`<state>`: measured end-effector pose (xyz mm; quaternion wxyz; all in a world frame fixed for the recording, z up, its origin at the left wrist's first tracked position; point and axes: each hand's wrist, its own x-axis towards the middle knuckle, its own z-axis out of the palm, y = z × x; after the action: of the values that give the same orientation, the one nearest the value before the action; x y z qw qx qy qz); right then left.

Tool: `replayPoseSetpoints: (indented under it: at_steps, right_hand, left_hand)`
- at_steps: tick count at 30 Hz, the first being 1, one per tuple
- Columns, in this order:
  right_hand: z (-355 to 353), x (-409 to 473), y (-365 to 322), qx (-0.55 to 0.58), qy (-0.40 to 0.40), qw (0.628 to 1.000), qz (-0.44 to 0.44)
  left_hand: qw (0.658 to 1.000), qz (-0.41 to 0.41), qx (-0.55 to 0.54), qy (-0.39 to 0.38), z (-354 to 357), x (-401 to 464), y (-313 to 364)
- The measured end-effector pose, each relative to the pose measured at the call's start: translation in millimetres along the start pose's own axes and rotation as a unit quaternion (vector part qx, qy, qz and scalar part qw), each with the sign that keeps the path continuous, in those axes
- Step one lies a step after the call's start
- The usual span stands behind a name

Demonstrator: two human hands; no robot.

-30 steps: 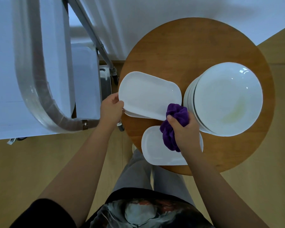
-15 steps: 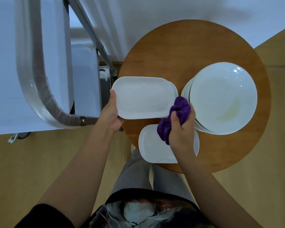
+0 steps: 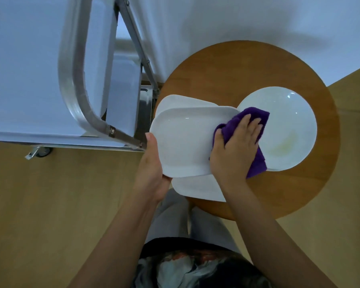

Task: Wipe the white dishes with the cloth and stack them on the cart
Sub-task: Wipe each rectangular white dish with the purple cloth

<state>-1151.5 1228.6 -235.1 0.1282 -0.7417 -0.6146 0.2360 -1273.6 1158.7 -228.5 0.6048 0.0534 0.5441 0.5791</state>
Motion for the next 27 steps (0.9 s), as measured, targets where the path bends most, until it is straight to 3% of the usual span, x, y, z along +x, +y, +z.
replayPoseSetpoints:
  at_steps: [4,11,16,18,21,24,27]
  right_hand:
    - [-12.6,-0.4,4.7,-0.021,-0.047,0.998,-0.043]
    - [-26.7,-24.8,10.8,-0.033,-0.140,0.948,-0.283]
    - [-42.1,-35.4,20.5,0.011,-0.314,0.854,-0.416]
    - [-49.8,-29.3,24.8,-0.017,-0.342,0.830,-0.441]
    - [-63.7,-22.0,27.1,-0.047,-0.300,0.839,-0.453]
    - [-79.9,-4.3,24.8,-0.067,-0.215,0.876,-0.426]
    - [-101.0,18.8,28.7,0.010,-0.280,0.911,-0.303]
  left_hand:
    - [0.999,0.017,0.026,-0.021,12.7,-13.1,-7.4]
    - [0.996,-0.020,0.081,-0.010,32.0,-28.3,-17.2]
    - [0.995,-0.055,0.070,-0.046,33.4,-40.7,-30.0]
    - [0.996,-0.048,0.059,-0.051,36.0,-45.9,-35.4]
    - [0.996,0.001,0.080,-0.042,45.3,-48.9,-39.6]
    - [0.993,0.023,0.105,-0.038,54.0,-52.6,-37.3]
    - [0.995,0.017,0.095,-0.027,55.9,-58.4,-34.7]
